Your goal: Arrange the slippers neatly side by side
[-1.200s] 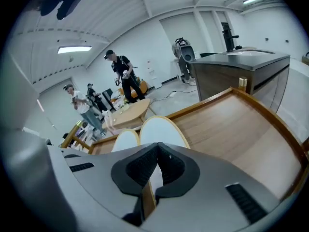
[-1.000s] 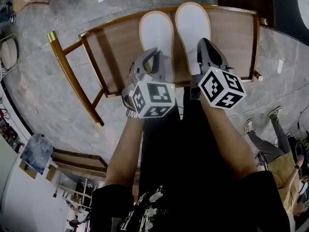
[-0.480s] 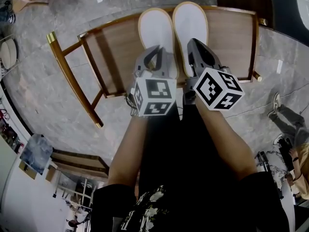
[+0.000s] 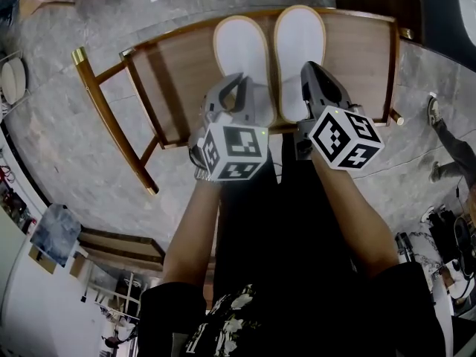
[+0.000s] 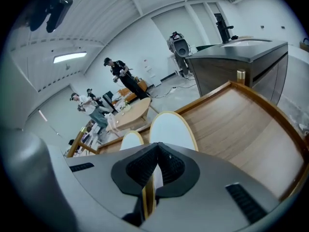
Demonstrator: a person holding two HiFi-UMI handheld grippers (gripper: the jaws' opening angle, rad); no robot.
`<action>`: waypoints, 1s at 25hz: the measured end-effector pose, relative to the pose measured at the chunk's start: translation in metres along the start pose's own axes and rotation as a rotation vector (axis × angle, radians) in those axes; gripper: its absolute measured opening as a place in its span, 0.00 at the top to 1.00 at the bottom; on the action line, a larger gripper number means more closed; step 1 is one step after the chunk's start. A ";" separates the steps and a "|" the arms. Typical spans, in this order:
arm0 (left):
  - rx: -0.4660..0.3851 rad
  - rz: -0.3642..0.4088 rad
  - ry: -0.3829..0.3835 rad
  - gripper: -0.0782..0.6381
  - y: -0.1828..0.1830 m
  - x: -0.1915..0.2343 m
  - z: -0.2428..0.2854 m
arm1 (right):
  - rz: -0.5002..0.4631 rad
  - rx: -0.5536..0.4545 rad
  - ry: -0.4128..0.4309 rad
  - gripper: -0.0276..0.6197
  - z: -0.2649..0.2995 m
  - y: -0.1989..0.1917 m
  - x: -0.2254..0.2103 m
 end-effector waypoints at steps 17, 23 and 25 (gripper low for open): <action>0.007 -0.054 -0.023 0.85 -0.004 -0.004 0.004 | -0.140 0.020 0.050 0.96 0.005 -0.020 0.015; 0.003 -0.116 -0.046 0.74 -0.008 -0.002 0.001 | -0.301 -0.066 0.063 0.83 0.000 -0.010 0.019; -0.004 -0.075 -0.030 0.74 -0.006 0.000 -0.005 | -0.349 -0.100 0.067 0.83 -0.007 -0.003 0.024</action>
Point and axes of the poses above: the fingertips, and each gripper's own axes: z forward along the fingers, x to its left, y out of its top, the point moved 5 cm from there along -z, backward along the fingers
